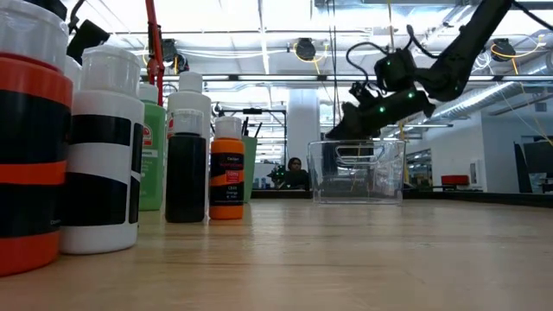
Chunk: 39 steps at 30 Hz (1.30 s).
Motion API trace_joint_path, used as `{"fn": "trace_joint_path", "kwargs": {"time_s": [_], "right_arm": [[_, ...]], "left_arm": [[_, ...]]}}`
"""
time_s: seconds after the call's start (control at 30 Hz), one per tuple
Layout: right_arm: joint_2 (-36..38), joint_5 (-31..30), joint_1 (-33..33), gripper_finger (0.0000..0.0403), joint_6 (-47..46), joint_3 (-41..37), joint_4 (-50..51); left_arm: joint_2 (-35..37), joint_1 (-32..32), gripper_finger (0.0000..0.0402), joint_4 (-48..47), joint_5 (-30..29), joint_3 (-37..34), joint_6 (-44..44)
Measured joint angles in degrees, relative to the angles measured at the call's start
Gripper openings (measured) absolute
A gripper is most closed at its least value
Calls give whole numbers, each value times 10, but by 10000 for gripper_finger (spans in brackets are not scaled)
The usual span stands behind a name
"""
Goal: Pick & Place Paint Supplies
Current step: Put the blue paint bottle into the transparent bin, then put the orange paint bottle into the transparent bin
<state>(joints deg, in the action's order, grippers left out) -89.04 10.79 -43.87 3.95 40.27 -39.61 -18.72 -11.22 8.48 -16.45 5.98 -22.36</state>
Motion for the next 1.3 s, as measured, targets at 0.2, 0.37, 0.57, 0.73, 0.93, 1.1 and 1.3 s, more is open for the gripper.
{"fn": "trace_joint_path", "kwargs": {"time_s": [0.2, 0.37, 0.57, 0.73, 0.93, 1.1, 1.3], "right_arm": [[-47, -22, 5, 102, -16, 0, -58], [-97, -33, 0, 103, -23, 10, -77], [-123, -32, 0, 103, -34, 22, -88], [-122, -33, 1, 117, -33, 22, -95], [-122, -2, 0, 153, -57, 22, -91], [-122, -1, 0, 179, -102, 22, -77], [-98, 0, 8, 193, -104, 22, -79]], "left_arm": [[0, 0, 19, 43, 0, 0, -17], [0, 0, 19, 66, 10, 0, -40], [0, 0, 19, 68, 52, 0, -63], [0, 0, 19, 67, 64, 0, -58], [0, 0, 19, 67, 64, 0, -47], [0, 0, 19, 67, 64, 0, -45], [0, 0, 19, 67, 64, 0, -45]]}}
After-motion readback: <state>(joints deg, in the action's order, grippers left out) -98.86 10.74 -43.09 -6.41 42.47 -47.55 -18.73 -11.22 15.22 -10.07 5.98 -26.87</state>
